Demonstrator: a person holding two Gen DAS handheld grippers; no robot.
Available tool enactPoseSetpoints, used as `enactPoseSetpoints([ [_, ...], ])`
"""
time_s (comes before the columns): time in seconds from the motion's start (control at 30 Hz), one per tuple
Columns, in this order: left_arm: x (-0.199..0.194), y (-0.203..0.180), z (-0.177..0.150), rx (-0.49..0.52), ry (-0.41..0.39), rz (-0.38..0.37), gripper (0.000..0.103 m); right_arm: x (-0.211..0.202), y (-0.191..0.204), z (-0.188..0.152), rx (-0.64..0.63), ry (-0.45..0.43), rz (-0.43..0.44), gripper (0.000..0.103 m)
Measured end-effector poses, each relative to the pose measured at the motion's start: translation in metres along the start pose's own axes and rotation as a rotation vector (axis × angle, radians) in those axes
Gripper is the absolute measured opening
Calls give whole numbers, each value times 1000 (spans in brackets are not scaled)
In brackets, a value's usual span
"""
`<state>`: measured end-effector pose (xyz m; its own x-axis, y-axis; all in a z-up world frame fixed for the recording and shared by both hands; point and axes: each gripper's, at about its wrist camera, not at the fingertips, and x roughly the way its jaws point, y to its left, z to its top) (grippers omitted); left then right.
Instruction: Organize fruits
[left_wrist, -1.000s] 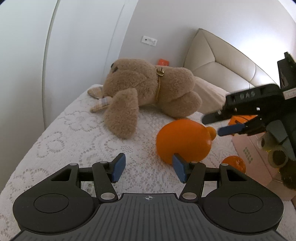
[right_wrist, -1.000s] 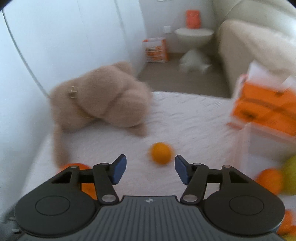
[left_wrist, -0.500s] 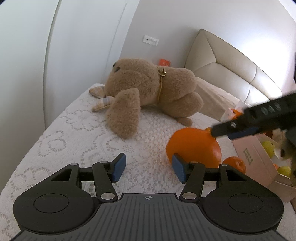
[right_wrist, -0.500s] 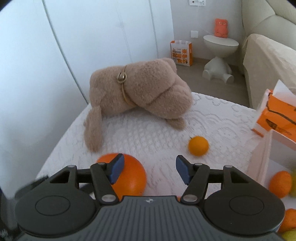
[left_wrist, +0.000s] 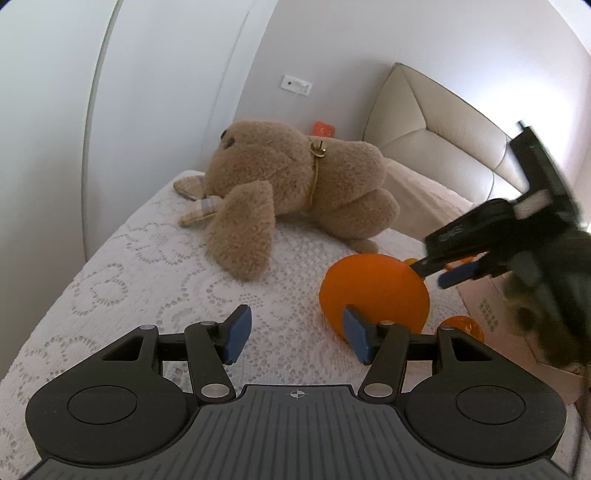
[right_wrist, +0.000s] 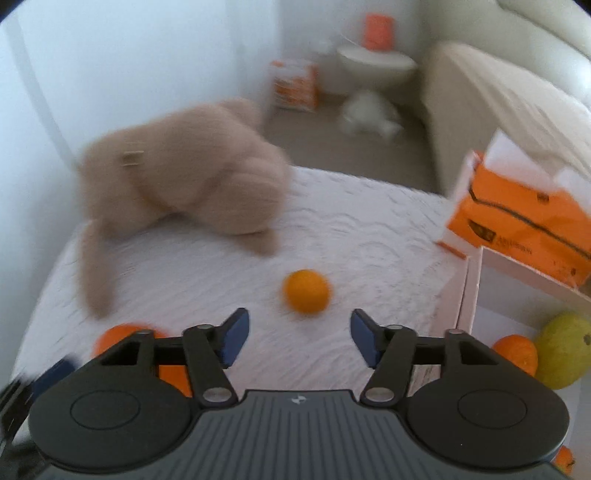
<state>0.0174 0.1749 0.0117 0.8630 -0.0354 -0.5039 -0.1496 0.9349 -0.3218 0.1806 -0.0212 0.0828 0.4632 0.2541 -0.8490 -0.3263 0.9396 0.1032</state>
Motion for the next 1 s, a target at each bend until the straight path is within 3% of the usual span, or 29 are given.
enactPoseSetpoints([
  [0.17, 0, 1, 0, -7, -2, -12, 60, 22, 0, 10, 32, 16, -13, 49],
  [0.27, -2, 2, 0, -16, -9, -19, 60, 20, 6, 10, 2, 13, -10, 38],
  [0.3, -2, 3, 1, -18, -10, -20, 60, 17, 7, 10, -7, 9, -3, 32],
  [0.47, -2, 2, 0, -11, -16, -12, 60, -35, 7, -13, -1, -109, 53, 31],
  [0.63, -18, -15, 2, 49, -70, -20, 60, -105, -12, -80, 55, -233, 73, 32],
  [0.77, -35, -49, 3, 120, -108, -53, 60, -135, -26, -146, 70, -297, 68, 32],
  [0.9, -28, -91, 1, 196, -26, -141, 60, -132, -40, -191, 94, -268, 67, 32],
  [1.0, -15, -120, -5, 256, 53, -136, 60, -125, -52, -207, 112, -271, 31, 32],
])
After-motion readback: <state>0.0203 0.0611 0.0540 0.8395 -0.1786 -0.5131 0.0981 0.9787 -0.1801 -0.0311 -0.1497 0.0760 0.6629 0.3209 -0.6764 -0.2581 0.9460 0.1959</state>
